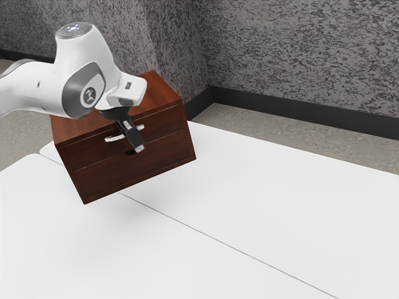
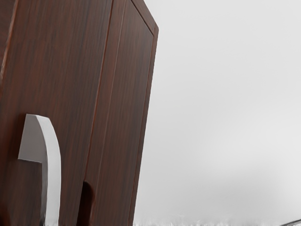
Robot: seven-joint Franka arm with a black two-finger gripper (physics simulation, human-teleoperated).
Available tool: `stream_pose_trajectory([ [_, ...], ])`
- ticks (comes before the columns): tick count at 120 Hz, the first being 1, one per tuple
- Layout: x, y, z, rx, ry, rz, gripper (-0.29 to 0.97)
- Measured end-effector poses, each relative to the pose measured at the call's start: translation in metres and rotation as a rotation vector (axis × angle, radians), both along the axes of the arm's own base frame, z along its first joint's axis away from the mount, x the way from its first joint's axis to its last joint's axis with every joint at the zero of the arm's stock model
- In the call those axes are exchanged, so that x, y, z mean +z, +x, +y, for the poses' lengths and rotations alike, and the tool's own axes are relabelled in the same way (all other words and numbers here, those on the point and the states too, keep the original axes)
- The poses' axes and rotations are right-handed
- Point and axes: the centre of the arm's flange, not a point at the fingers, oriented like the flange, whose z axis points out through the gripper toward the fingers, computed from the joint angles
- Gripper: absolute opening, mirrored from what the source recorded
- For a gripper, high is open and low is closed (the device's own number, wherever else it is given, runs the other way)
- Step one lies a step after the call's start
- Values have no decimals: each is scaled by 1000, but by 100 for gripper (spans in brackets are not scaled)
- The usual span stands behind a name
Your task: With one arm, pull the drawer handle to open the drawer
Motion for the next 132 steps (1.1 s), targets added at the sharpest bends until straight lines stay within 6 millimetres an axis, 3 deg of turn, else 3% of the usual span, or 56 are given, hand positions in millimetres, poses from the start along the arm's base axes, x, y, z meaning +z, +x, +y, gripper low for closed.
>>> stream_pose_trajectory([
  [56,-2,7,13,-49,17,6,68],
  [79,-5,5,17,-46,0,8,57],
  [112,-6,5,18,-32,52,20,52],
  [132,-23,-1,15,-27,51,24,56],
])
